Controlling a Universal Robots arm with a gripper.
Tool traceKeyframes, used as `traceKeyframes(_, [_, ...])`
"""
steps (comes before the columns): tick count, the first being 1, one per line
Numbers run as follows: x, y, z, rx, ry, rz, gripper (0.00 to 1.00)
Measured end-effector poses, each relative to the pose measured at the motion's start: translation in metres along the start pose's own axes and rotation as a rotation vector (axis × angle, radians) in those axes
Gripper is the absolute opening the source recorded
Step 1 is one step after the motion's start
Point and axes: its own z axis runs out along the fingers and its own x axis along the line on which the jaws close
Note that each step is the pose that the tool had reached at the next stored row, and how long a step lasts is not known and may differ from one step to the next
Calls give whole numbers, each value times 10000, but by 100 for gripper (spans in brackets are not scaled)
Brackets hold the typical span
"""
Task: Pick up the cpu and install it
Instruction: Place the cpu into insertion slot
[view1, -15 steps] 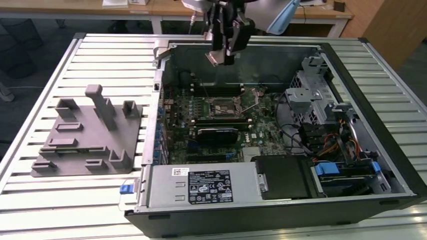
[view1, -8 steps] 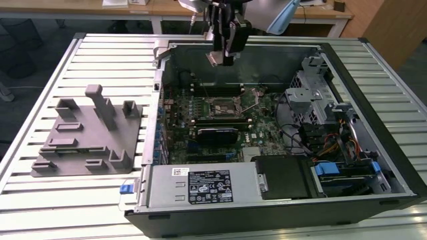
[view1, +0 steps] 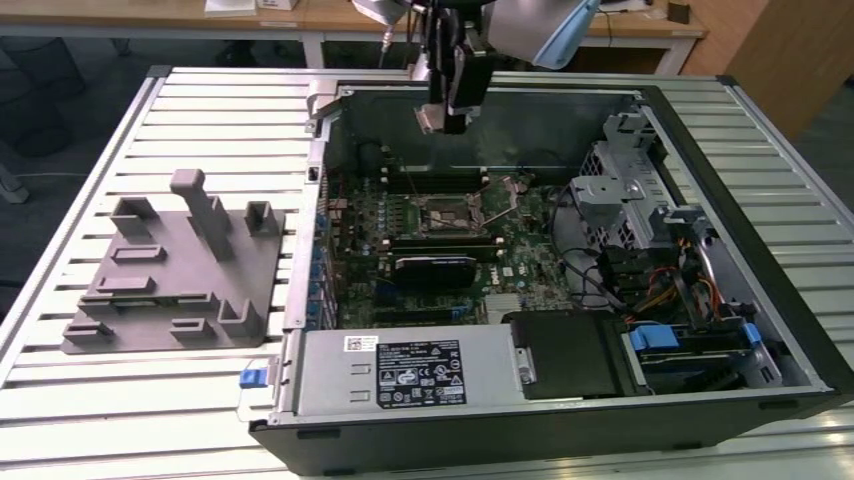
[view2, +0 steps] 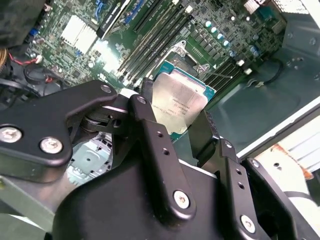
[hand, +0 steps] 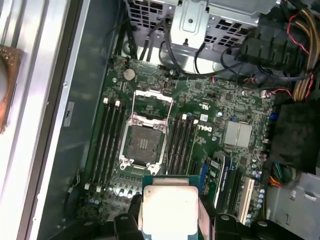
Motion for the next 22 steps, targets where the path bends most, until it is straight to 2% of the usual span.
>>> traceKeyframes(6, [15, 2, 11, 17, -7, 551, 53])
traceKeyframes(22, [19, 3, 16, 19, -7, 614, 53])
